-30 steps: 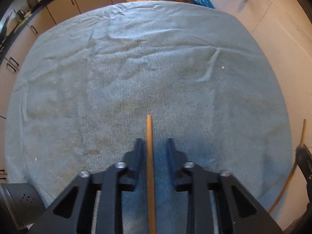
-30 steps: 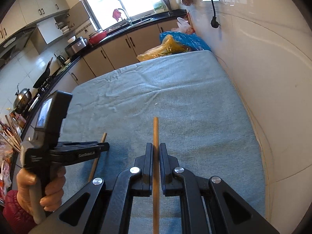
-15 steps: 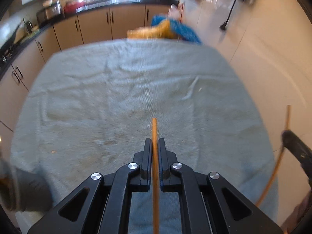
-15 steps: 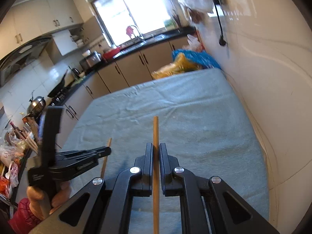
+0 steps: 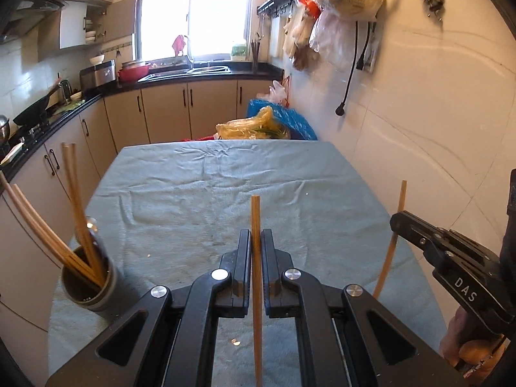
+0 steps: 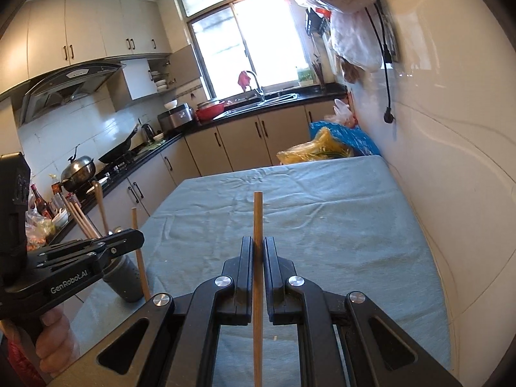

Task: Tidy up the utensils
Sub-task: 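Lift both chopsticks upright and carry them toward the gray holder, then lower both chopsticks into the gray holder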

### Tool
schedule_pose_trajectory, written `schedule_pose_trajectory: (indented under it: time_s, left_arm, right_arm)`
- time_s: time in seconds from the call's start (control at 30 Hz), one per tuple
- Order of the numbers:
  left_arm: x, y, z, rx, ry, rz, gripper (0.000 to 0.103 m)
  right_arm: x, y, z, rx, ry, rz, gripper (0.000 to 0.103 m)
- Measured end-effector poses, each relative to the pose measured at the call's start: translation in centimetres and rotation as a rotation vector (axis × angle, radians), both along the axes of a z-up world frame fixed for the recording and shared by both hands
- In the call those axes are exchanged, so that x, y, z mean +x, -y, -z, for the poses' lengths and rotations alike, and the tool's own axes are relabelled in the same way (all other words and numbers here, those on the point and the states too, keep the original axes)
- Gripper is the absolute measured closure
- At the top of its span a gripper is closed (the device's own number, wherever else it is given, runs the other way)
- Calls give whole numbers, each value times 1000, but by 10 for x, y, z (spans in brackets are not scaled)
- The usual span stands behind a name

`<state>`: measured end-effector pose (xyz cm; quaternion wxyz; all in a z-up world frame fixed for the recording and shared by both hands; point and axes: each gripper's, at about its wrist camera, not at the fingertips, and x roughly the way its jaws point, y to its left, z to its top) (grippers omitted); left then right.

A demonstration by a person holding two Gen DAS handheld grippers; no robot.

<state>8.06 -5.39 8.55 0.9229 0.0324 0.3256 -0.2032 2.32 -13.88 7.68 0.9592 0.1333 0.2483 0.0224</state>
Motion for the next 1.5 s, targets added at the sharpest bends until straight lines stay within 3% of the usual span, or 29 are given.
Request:
schedule_pose_trajectory:
  time_s: [0.63, 1.23, 1.5]
  left_arm:
    - [-13, -61, -26, -72, 32, -58, 98]
    - [-25, -161, -152, -140, 219, -147, 98]
    - [-5, -199, -140, -141, 202, -224, 98]
  right_arm:
    - [13, -57, -29, -41, 65, -68, 96]
    - [54, -153, -120, -4, 288, -204, 96]
    - [85, -203, -125, 52, 333, -264, 96]
